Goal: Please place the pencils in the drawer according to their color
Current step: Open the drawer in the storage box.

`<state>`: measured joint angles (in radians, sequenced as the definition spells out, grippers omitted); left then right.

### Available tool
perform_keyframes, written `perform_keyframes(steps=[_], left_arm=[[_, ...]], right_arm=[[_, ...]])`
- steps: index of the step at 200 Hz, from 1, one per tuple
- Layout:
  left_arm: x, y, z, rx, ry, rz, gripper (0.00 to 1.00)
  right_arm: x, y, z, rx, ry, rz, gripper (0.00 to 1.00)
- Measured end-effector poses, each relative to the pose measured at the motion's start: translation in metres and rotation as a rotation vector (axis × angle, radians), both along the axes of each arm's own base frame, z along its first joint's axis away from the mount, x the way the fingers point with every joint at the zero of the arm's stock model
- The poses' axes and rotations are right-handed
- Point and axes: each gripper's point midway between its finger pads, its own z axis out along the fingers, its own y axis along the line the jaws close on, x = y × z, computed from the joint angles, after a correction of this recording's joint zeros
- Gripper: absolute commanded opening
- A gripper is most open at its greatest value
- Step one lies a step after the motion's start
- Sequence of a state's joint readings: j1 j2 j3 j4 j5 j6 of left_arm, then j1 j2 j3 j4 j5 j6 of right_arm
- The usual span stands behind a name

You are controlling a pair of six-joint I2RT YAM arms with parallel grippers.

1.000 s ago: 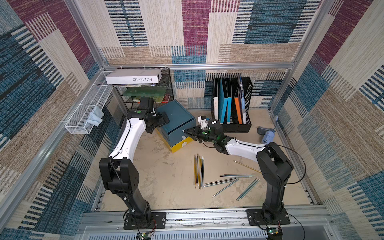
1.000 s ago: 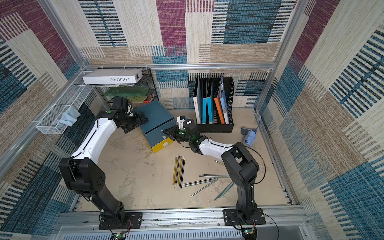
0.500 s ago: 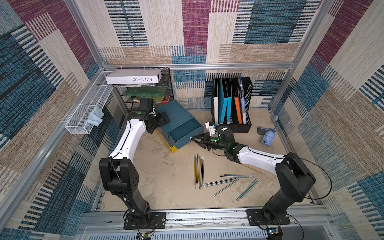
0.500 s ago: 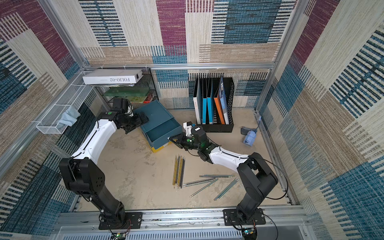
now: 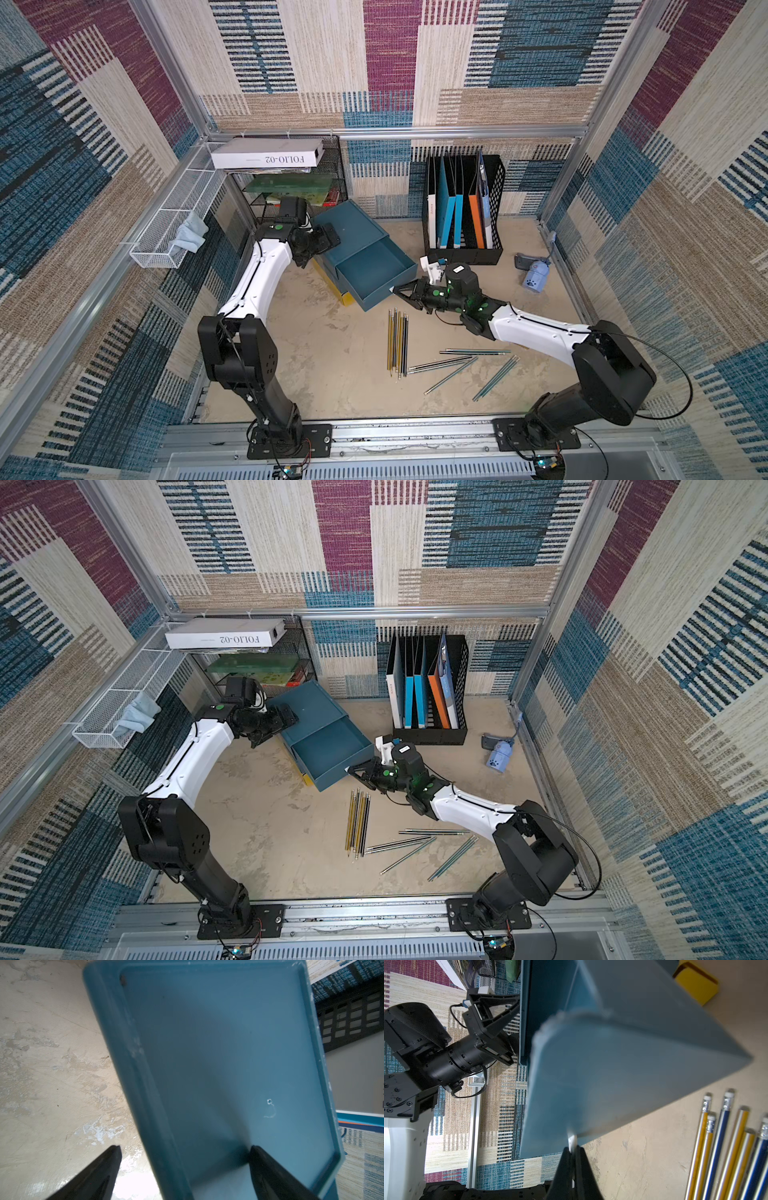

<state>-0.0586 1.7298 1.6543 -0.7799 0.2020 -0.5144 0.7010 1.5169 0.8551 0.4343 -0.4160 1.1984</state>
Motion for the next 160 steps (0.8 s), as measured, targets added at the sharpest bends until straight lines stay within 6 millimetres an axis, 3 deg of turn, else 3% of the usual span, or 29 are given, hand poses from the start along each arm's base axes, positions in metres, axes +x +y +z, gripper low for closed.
perform_keyframes(steps=[13,42,78,129,160], left_arm=[[0.000,0.000,0.001,0.000,0.000,0.001,0.99],[-0.005,0.000,0.005,0.001,0.011,0.001,0.99],[-0.020,0.004,0.011,0.020,0.039,0.009,0.99],[-0.040,0.004,0.045,0.007,-0.023,0.003,0.99],[-0.067,0.001,0.059,-0.014,-0.058,-0.007,0.99]], right_arm=[[0.002,0.001,0.001,-0.008,-0.006,0.003,0.68],[0.005,0.003,0.008,-0.022,-0.034,0.010,0.81],[0.002,-0.003,0.011,-0.061,-0.055,0.003,0.89],[-0.007,-0.020,0.009,-0.124,-0.060,-0.017,0.95],[-0.014,-0.036,0.015,-0.165,-0.075,-0.054,0.98]])
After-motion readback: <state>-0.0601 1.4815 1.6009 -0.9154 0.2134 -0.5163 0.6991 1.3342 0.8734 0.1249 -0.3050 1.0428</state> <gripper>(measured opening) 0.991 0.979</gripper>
